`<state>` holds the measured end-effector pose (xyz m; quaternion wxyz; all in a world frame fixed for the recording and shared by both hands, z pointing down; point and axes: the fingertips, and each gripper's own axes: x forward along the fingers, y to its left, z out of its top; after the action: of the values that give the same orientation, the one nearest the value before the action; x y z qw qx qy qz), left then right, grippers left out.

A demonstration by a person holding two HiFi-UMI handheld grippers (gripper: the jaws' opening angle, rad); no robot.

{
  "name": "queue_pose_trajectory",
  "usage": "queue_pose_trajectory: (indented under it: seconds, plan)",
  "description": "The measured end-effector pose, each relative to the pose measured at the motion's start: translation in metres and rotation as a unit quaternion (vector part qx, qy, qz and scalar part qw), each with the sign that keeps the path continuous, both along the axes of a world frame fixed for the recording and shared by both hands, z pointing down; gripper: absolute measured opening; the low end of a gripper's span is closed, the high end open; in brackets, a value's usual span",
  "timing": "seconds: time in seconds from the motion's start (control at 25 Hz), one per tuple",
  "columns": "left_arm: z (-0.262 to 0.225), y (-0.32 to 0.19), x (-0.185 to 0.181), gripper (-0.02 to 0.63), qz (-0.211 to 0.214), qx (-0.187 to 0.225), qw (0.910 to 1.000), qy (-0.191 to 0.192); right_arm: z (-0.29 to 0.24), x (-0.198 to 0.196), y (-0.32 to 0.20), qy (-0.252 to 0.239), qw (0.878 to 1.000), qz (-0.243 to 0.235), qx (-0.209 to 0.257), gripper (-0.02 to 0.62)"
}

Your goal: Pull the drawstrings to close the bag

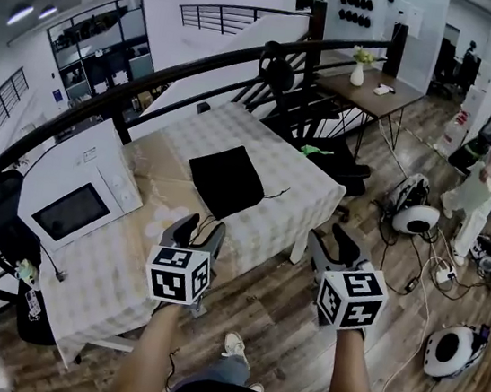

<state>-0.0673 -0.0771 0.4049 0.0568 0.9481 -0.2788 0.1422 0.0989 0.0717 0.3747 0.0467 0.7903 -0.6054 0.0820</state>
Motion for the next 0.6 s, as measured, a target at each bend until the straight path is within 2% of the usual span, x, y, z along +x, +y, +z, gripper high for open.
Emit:
queue_pose_trajectory:
  seconds: [0.28,0.6]
  plan:
    - [0.004,-0.048,0.029,0.232,-0.016,0.007,0.9999,0.002,0.005,0.027,-0.053,0.005,1.0,-0.019,-0.001,0.184]
    - [0.012,-0.125,0.072,0.232,-0.03,-0.007,0.9995,0.007,0.009,0.069,-0.136,0.009,0.999,-0.036,-0.016,0.186]
